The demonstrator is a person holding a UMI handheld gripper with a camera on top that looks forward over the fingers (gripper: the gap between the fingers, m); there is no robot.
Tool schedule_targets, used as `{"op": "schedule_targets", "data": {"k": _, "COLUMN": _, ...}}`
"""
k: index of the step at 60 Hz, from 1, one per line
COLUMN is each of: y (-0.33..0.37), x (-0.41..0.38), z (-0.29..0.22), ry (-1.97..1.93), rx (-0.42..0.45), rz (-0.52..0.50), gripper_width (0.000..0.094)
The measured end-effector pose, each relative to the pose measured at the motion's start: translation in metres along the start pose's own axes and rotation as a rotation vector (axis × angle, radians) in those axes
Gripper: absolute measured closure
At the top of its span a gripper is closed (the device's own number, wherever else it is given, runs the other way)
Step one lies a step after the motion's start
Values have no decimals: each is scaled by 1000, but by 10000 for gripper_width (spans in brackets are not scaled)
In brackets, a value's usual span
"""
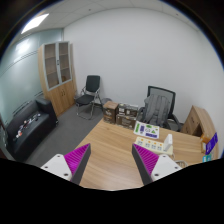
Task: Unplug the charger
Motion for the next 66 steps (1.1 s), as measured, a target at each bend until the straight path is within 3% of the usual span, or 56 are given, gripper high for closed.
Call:
{"op": "schedule_targets", "data": {"k": 15, "y": -43, "x": 41, "z": 74, "ry": -30, "rx": -97, "rz": 26, "gripper_width": 71}}
{"op": "schedule_targets", "data": {"k": 26, "y": -104, "x": 119, "z": 136, "ry": -51, "rx": -156, "rz": 157, "gripper_width": 72}}
{"op": "schedule_targets", "data": {"k": 38, "y": -185, "x": 209, "z": 144, "ry": -101, "rx": -103, "rz": 323, "gripper_width": 74}}
{"op": "schedule_targets", "data": {"k": 50, "y": -270, "x": 253, "z": 115, "ry": -177, "rx": -3, "rz": 404, "gripper_width": 96}}
{"op": "schedule_targets", "data": {"k": 58, "y": -317, "x": 262, "z": 106, "ry": -227, "rx": 8, "rz": 418, "gripper_width": 298}}
{"op": "schedule_targets", "data": {"k": 62, "y": -333, "x": 267, "z": 109, "ry": -229, "rx": -2, "rz": 440, "gripper_width": 484}}
{"op": "schedule_targets", "data": {"k": 65, "y": -338, "x": 277, "z": 108, "ry": -223, "rx": 9, "rz": 474, "gripper_width": 696}}
{"op": "schedule_targets", "data": {"k": 66, "y": -337, "x": 276, "z": 107, "ry": -224, "rx": 17, "rz": 478, "gripper_width": 698}}
Point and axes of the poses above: the point between the fingertips, and its own axes, seen from behind it with the camera up: x to the right, z down, y backward, against the way the camera looks, the point moved 2 cm from there along y, backward, against the way the camera looks, and after that the axes turned 15 degrees about z, right-handed, at the moved point
